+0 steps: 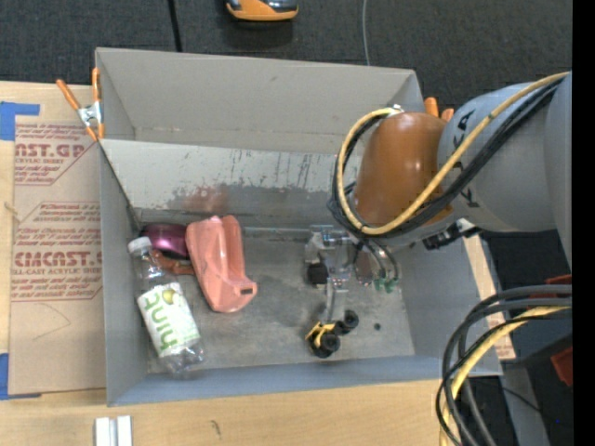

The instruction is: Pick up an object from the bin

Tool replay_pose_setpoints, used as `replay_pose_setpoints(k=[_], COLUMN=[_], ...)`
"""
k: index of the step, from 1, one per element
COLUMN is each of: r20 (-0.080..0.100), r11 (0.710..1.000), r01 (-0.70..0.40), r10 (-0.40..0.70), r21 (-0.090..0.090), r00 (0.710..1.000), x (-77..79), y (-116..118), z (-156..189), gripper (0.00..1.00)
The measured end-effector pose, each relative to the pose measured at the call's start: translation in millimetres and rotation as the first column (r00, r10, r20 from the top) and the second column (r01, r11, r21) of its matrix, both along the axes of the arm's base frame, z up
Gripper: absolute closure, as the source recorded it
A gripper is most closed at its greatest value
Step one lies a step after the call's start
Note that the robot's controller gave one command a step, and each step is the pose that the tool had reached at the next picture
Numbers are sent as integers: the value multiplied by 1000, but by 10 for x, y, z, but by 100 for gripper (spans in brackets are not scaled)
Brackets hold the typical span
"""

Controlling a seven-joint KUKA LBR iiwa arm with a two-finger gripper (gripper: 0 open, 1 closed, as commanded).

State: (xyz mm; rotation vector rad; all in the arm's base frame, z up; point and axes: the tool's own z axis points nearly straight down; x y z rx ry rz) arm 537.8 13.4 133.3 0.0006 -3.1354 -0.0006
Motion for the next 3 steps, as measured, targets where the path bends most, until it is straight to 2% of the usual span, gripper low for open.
replay_pose_setpoints(k=[2, 3], r20=[9, 6], r11=[1000, 992], r01=[-3, -123], r10=[3, 123], r21=[0, -1], r00=[1000, 992], x=[10, -57], y=[-2, -8], z=[40, 176], gripper=[0, 0])
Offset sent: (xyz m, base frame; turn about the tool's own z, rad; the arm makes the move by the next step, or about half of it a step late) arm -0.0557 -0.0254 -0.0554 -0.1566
